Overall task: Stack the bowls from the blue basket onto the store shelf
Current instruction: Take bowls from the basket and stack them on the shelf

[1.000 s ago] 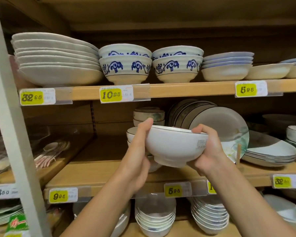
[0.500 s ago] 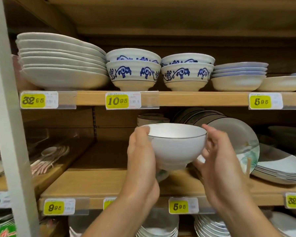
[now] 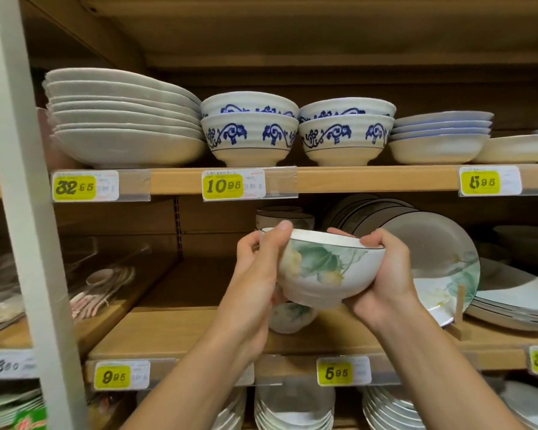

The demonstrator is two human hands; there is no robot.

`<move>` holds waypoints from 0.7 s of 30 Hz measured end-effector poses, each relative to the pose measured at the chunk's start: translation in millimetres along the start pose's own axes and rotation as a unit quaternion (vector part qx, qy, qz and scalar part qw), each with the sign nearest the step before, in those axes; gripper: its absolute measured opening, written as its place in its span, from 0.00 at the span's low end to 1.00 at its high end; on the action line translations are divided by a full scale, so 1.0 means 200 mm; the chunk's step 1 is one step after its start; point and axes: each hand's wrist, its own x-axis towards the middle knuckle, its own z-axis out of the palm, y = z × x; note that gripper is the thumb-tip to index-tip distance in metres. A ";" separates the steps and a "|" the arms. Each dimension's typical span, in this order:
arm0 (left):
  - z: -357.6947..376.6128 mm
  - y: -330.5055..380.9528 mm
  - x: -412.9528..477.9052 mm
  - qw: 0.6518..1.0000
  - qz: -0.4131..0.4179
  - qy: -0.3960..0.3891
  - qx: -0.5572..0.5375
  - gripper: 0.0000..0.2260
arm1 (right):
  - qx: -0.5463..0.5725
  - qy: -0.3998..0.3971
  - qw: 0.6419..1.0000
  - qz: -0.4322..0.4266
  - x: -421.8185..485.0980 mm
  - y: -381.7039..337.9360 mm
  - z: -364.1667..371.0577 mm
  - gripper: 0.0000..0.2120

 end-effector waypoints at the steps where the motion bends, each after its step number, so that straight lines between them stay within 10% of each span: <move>1: -0.01 0.01 0.00 1.000 -0.008 -0.012 0.013 0.33 | 0.013 -0.013 1.000 0.025 0.01 0.00 0.00 0.28; 10: -0.11 0.02 -0.01 0.995 0.004 -0.102 0.000 0.43 | -0.018 -0.030 0.999 -0.005 -0.02 -0.02 -0.05 0.15; 21: -0.18 0.07 0.28 0.969 0.121 -0.133 0.166 0.35 | -0.046 0.059 0.991 -0.108 0.11 -0.03 0.11 0.23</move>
